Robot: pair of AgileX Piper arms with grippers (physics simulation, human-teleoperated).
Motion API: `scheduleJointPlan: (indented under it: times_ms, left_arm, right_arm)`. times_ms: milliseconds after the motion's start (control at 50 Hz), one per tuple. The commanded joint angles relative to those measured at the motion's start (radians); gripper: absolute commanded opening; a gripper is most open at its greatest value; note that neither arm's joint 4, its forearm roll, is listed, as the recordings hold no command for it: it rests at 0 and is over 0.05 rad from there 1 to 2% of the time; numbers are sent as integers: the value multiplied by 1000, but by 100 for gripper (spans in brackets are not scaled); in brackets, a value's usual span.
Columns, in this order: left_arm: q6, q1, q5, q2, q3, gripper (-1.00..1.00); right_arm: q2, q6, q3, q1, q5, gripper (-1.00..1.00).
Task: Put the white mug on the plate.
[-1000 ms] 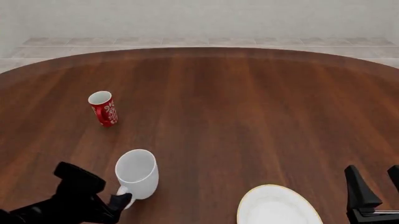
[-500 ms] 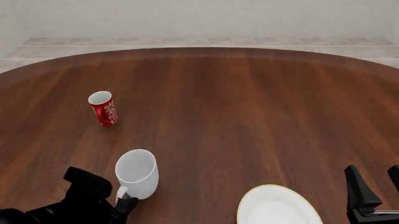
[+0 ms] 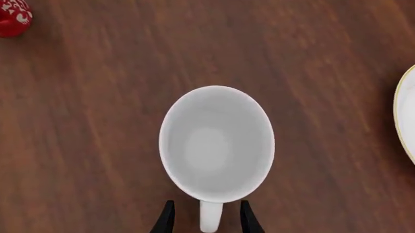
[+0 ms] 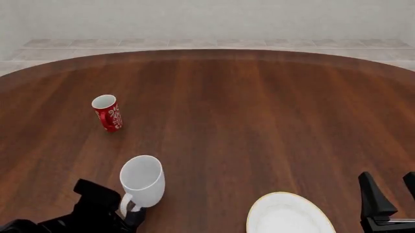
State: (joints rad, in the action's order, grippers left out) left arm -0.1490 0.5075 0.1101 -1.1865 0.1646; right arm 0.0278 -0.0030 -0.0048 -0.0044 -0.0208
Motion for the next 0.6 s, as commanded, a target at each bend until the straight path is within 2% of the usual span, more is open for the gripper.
scheduleJointPlan:
  times_ms: [20,100,120,480,600]
  left_arm:
    - [5,-6,49,-44,-14,100]
    - [8,-3,53,-51,-19,100]
    - [17,-3,48,-46,-23,-100]
    - [50,-24,-36,42,6,-100]
    - [61,-21,-122,123,39,-100]
  right_arm:
    - [0,0,0,0,0,100]
    - [0,0,0,0,0,100]
    - [0,0,0,0,0,100]
    - [0,0,0,0,0,100]
    - [0,0,0,0,0,100]
